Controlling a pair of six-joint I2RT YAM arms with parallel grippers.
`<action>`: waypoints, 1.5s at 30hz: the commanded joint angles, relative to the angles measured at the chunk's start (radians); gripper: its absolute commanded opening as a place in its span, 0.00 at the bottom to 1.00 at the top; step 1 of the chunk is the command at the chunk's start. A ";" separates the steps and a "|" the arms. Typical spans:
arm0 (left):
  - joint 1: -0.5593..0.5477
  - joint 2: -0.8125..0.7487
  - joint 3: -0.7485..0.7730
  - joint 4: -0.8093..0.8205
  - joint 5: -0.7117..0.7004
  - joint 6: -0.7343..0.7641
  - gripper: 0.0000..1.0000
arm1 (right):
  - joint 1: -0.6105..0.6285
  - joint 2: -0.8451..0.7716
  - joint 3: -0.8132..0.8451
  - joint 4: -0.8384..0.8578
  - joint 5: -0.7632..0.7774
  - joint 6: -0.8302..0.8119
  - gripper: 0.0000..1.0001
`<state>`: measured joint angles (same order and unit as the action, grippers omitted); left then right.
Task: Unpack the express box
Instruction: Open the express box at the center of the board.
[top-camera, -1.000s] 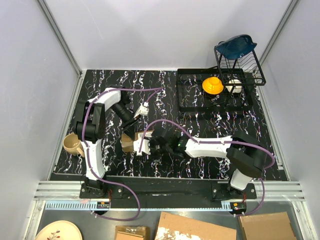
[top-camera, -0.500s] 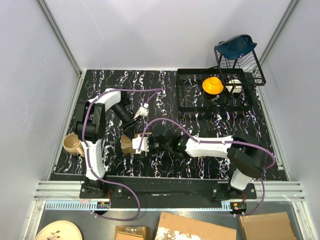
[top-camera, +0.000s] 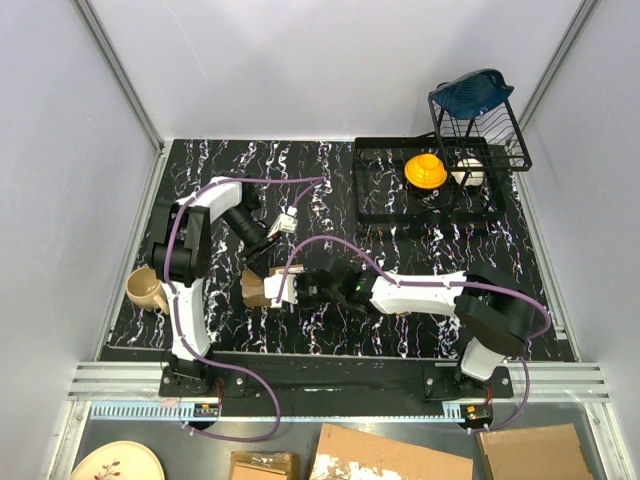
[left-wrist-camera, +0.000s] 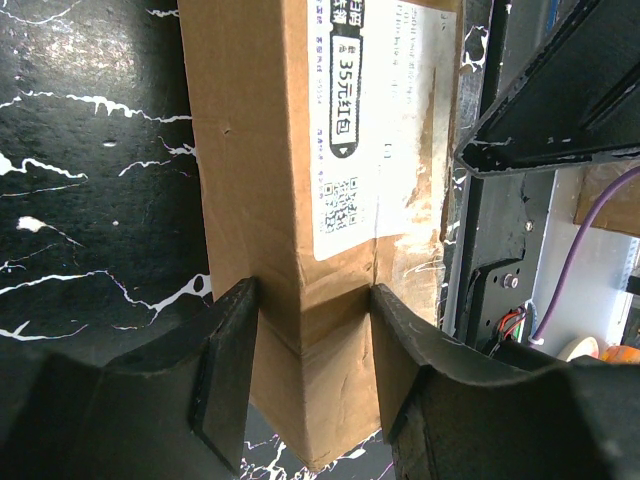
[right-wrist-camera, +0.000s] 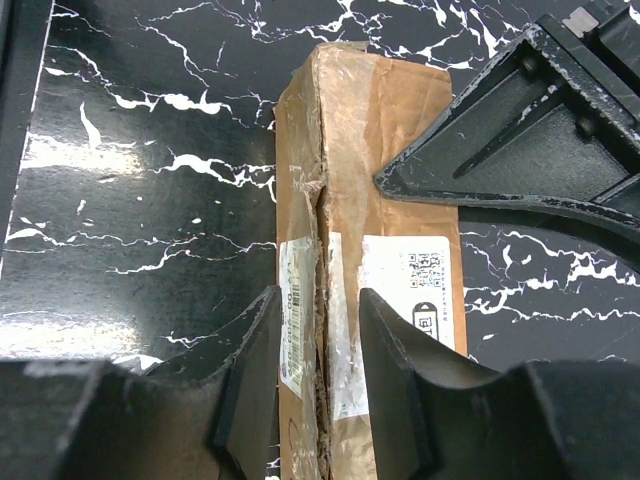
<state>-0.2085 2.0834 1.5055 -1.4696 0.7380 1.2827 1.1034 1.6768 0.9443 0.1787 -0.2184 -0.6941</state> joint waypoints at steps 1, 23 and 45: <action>-0.008 0.044 -0.028 0.023 -0.146 0.064 0.43 | -0.001 -0.016 0.001 -0.002 -0.030 0.022 0.43; -0.008 0.046 -0.024 0.023 -0.154 0.056 0.43 | 0.012 0.044 -0.021 -0.004 0.002 0.048 0.33; -0.008 0.058 -0.014 0.020 -0.152 0.052 0.43 | 0.076 -0.028 -0.084 -0.019 0.076 0.070 0.30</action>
<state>-0.2111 2.0842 1.5108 -1.4723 0.7330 1.2766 1.1713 1.6730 0.8719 0.1871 -0.1410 -0.6453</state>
